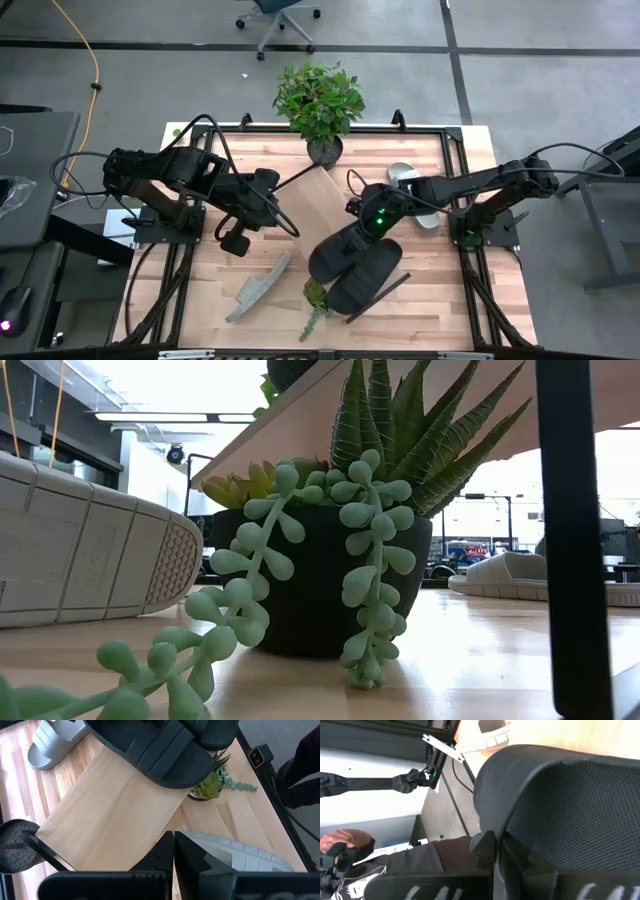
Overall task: Pick and place slides into the shelf
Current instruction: Put the black slide on the shelf
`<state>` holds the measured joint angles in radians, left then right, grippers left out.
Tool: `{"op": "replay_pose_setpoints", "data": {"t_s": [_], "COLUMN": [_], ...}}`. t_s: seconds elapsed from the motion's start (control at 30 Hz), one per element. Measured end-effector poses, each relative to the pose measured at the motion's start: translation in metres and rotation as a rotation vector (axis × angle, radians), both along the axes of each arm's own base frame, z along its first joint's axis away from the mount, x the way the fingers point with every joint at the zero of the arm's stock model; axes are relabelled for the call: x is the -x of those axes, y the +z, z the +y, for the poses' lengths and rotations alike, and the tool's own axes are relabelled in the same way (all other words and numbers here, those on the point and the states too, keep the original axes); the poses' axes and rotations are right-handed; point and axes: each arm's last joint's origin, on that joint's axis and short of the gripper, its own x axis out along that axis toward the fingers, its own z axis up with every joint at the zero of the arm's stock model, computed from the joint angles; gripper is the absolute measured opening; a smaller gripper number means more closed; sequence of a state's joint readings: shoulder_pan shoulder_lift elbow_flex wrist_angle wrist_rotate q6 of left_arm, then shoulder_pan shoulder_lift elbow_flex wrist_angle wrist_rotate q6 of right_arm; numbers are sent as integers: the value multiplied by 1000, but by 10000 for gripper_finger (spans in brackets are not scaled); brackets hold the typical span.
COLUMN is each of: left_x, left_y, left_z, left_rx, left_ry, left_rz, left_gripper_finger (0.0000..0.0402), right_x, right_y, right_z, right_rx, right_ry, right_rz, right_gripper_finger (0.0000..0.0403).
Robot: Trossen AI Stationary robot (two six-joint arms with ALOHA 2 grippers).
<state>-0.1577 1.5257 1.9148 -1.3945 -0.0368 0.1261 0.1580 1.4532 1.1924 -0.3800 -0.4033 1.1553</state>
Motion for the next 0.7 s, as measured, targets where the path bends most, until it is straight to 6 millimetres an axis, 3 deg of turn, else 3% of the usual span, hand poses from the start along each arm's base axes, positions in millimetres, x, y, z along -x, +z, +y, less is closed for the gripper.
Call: {"op": "replay_pose_setpoints", "data": {"t_s": [0.7], "left_x": [1], "left_y": [-1], "left_z": [0], "left_rx": [-3], "left_ry": [-1], "left_rz": [17], "left_gripper_finger": [3], "right_x": [0], "right_y": [0], "right_z": [1], "right_rx": [-43], "right_ry": [-5], "right_rz": [25], "right_gripper_finger": [14]}}
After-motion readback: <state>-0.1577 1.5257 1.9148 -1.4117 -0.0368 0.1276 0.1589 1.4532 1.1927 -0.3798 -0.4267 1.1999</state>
